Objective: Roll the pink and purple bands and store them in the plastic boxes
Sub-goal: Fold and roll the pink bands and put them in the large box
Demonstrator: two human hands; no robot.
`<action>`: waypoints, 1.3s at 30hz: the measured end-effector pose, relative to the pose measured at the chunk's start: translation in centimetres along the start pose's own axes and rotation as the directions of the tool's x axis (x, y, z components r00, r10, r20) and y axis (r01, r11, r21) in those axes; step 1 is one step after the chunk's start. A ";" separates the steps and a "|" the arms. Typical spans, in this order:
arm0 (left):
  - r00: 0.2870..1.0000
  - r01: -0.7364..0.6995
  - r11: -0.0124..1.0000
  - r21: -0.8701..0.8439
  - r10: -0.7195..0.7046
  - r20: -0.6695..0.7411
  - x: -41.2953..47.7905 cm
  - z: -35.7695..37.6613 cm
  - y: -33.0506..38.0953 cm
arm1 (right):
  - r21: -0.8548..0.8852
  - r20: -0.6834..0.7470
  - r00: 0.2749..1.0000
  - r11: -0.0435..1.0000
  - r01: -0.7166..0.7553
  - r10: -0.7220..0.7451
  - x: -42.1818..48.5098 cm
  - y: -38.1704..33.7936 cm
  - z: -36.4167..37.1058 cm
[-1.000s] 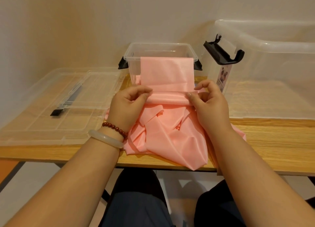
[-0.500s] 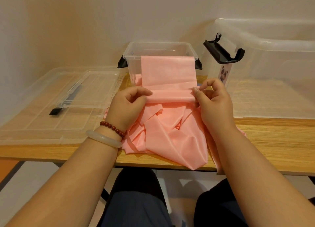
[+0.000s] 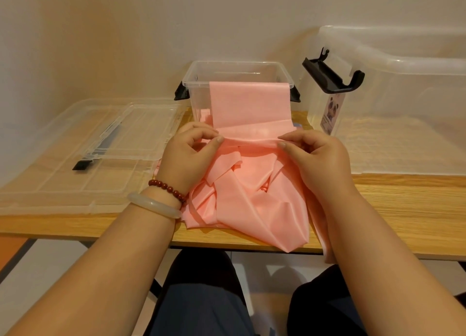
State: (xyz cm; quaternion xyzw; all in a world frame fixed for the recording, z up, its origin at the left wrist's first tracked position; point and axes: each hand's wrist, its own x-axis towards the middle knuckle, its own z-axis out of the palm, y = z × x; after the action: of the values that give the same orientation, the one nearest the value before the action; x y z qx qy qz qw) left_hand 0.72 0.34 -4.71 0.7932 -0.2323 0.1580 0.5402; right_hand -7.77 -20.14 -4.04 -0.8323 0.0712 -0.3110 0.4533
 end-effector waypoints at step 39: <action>0.996 0.094 0.986 -0.137 -0.092 0.021 -0.5 -0.3 0.8 | 0.053 0.057 0.997 0.997 -0.052 0.049 0.0 0.1 0.0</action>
State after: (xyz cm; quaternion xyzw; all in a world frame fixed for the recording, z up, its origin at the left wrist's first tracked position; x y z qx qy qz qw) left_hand -0.10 0.47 -4.22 0.7653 -0.2092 0.1104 0.5987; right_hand -7.76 -20.17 -4.13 -0.8259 0.0711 -0.2777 0.4854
